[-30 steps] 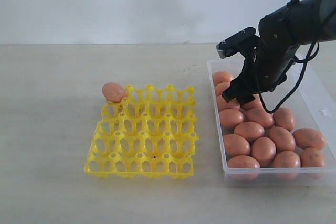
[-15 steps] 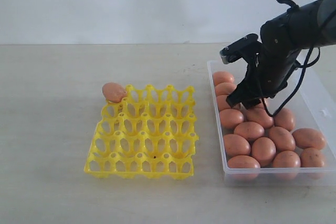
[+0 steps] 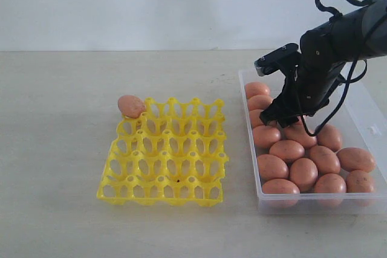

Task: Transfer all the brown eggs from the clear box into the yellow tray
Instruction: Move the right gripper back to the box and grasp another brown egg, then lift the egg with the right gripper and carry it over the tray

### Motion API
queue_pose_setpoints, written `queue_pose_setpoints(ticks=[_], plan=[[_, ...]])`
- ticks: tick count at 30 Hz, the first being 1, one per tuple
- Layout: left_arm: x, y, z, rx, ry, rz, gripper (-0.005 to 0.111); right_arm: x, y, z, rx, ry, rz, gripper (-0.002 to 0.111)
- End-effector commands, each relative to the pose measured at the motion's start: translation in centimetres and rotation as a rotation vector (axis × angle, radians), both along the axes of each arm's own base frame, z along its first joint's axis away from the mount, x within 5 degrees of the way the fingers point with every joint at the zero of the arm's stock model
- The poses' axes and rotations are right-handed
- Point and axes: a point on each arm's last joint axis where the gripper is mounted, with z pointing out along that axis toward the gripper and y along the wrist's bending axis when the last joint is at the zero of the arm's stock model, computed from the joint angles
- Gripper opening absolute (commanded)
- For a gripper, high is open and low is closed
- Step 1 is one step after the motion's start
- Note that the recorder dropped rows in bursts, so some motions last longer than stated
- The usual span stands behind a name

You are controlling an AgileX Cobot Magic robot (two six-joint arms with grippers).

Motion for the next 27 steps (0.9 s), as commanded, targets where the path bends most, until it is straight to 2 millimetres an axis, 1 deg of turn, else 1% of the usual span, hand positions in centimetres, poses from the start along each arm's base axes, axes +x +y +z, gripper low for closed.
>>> queue_pose_setpoints(ticks=[1,5,7,13,17,18,19,20,22,24,26,27], plan=[[0.0,0.0,0.0,0.004,-0.008,0.003,0.004,0.2,-0.1,0.1,0.018,-0.014,-0.031,0.012],[0.0,0.0,0.0,0.004,-0.008,0.003,0.004,0.2,-0.1,0.6,0.024,-0.028,-0.040,0.012],[0.0,0.0,0.0,0.004,-0.008,0.003,0.004,0.2,-0.1,1.7,0.040,-0.064,-0.058,0.012],[0.0,0.0,0.0,0.004,-0.008,0.003,0.004,0.2,0.2,7.0,0.116,-0.270,-0.072,0.012],[0.0,0.0,0.0,0.004,-0.008,0.003,0.004,0.2,0.7,9.9,0.227,-0.437,-0.081,0.011],[0.0,0.0,0.0,0.004,-0.008,0.003,0.004,0.1,0.8,10.5,0.259,-0.492,-0.076,0.010],[0.0,0.0,0.0,0.004,-0.008,0.003,0.004,-0.2,1.1,11.0,0.314,-0.574,-0.080,0.004],[0.0,0.0,0.0,0.004,-0.008,0.003,0.004,-0.5,1.1,11.6,0.350,-0.638,-0.085,0.001],[0.0,0.0,-0.1,0.004,-0.004,0.003,0.004,-1.6,1.0,12.0,0.431,-0.772,-0.104,0.002],[0.0,0.0,-0.1,0.004,-0.004,0.003,0.004,-2.7,1.0,11.6,0.488,-0.852,-0.111,0.002],[0.0,0.0,-0.1,0.004,-0.004,0.003,0.004,-3.9,1.0,10.8,0.576,-0.948,-0.105,0.002],[0.0,0.0,-0.1,0.004,-0.004,0.003,0.004,-4.6,1.2,10.4,0.651,-0.999,-0.106,0.002]])
